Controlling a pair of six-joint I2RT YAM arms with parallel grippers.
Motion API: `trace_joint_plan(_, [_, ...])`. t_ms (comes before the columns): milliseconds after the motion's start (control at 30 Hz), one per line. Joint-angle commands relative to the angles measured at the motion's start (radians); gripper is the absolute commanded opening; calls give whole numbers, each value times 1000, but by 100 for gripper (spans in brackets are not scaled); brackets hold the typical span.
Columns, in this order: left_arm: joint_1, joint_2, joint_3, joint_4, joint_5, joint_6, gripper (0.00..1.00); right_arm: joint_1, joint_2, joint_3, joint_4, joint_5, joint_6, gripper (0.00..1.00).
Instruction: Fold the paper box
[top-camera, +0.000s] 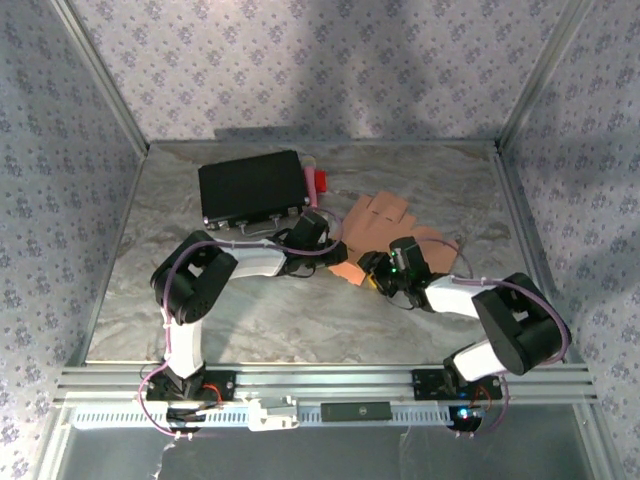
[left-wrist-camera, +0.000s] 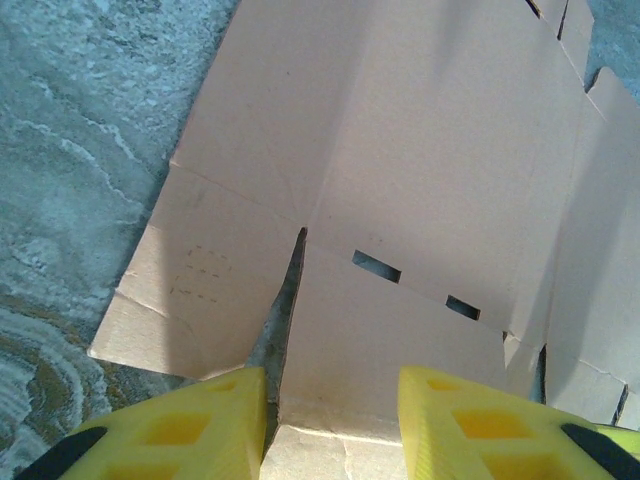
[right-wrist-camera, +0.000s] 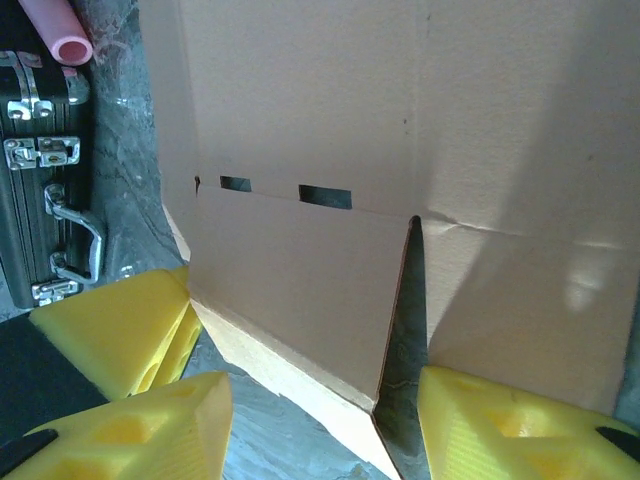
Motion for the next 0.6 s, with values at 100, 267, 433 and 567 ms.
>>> trace_joint_plan(100, [-8,-1,3,20,21,-16,38,8,20,25,11,-11,-4,50])
trace_joint_plan(267, [-10,-2,0,16,18,-14,37,6,20,26,33,-13,-8,44])
trace_joint_plan(433, [-11,-5,2,8,16,-10,37,-1,16,11,52,-18,-13,34])
trace_joint_plan(567, [-11,-17,12,-9,9,-4,37,-1,6,1,61,-13,-5,26])
